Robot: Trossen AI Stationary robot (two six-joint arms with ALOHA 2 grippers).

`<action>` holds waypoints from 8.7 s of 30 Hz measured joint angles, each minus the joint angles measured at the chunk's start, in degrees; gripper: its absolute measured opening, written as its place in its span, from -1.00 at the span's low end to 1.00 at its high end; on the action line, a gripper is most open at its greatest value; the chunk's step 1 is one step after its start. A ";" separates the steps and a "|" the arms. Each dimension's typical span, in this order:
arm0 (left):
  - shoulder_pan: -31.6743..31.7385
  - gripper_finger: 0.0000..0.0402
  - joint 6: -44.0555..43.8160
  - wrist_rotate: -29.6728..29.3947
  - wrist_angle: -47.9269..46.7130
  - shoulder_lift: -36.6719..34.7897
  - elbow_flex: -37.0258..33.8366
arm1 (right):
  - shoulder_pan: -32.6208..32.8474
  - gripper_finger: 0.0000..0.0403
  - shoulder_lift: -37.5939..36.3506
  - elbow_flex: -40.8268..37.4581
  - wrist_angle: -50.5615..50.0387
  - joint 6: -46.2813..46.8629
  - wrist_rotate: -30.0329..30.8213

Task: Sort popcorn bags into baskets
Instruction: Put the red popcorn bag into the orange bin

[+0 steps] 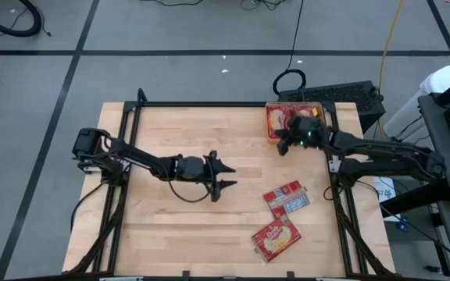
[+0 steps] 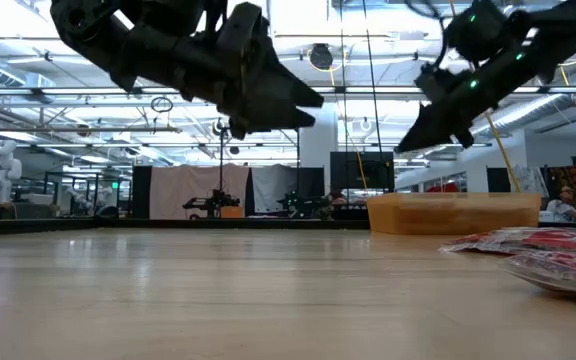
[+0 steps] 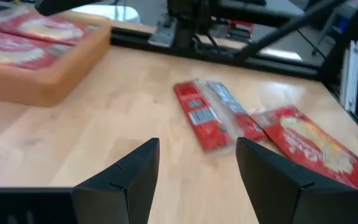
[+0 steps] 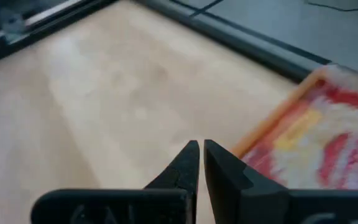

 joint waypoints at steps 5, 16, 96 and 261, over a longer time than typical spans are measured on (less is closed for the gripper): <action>-2.97 0.08 0.77 -3.49 1.98 4.72 0.79 | 15.29 -0.91 0.32 0.00 -6.25 4.84 11.84; -8.03 0.08 12.47 -6.32 -7.32 18.99 17.23 | 37.31 -0.91 4.51 0.00 -7.99 10.43 13.78; 2.18 -0.99 10.99 5.90 -32.83 26.21 36.63 | 49.18 -0.91 -3.18 -0.06 -11.16 15.52 14.28; 16.90 -0.87 15.38 16.58 -42.91 -12.88 -0.79 | 23.44 0.18 30.81 17.82 18.26 -5.89 6.06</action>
